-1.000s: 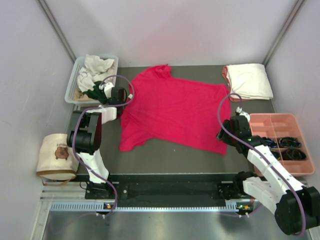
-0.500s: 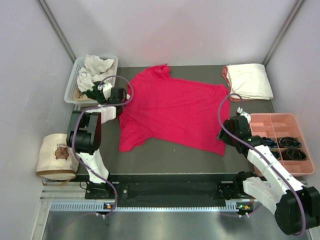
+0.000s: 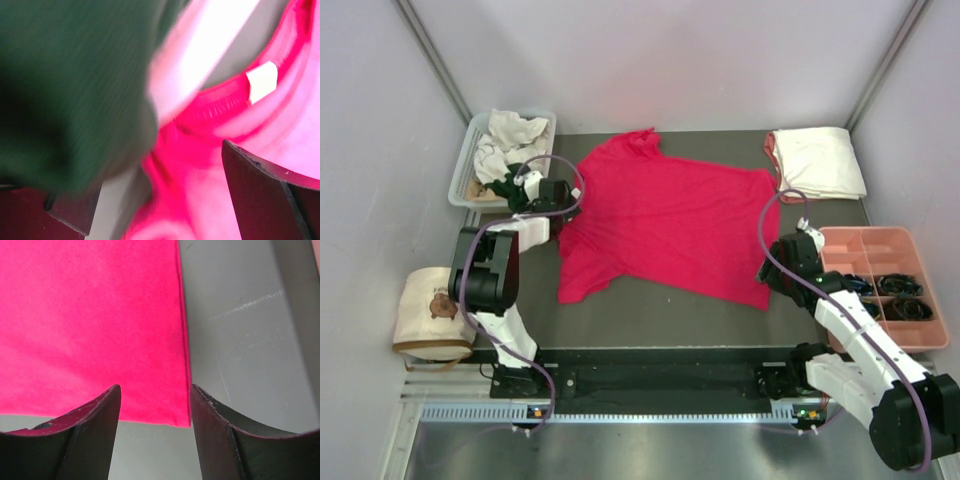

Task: Fold and stack the t-shirts
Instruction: Flatten out the tshirt

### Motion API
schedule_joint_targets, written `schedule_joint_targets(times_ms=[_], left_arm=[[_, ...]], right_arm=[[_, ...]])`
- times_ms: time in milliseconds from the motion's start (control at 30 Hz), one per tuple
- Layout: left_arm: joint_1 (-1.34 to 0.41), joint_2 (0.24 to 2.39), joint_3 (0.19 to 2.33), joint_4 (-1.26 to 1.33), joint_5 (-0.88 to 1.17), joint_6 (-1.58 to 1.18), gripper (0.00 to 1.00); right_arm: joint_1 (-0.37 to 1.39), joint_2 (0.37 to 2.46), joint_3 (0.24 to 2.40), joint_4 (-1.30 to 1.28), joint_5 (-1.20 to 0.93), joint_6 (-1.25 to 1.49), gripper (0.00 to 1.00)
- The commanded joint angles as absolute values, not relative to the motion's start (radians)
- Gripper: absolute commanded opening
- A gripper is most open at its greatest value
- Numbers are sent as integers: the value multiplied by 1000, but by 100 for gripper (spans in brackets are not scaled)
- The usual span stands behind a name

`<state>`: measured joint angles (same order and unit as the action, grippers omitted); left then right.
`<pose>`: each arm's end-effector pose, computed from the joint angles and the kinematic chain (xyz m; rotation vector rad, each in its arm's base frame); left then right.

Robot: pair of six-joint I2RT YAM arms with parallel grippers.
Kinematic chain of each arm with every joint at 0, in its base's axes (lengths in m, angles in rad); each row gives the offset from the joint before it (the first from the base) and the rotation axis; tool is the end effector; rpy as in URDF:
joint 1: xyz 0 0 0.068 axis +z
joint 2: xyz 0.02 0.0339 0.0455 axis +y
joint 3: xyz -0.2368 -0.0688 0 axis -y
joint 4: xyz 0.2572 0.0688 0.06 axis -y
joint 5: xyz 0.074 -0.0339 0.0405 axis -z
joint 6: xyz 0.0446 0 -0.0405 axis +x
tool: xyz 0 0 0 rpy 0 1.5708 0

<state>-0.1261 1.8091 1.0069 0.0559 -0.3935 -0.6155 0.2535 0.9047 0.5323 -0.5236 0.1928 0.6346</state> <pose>0.3815 -0.0311 0.1222 -0.7324 2.1267 0.0612 0.2041 0.0441 0.1700 0.5454 2.3887 0.1552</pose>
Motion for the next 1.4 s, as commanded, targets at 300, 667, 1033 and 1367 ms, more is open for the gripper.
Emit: schedule_joint_targets(times_ms=[300,667,1033,1367], left_arm=[[-397,1353,789,23,-457,-718,99],[-437,1143,667,-107,-528,-716,99],[-437,1034,669,-179,-520,-706,99],[-437,940,681,-210,-540,-675,99]], right_arm=[[320,799,551,-433,49,562,57],[777,1154,696,-203,135,636,55],[989,1678,834,164,170,945,39],[1115,1923,1071,183,172,1103,41]])
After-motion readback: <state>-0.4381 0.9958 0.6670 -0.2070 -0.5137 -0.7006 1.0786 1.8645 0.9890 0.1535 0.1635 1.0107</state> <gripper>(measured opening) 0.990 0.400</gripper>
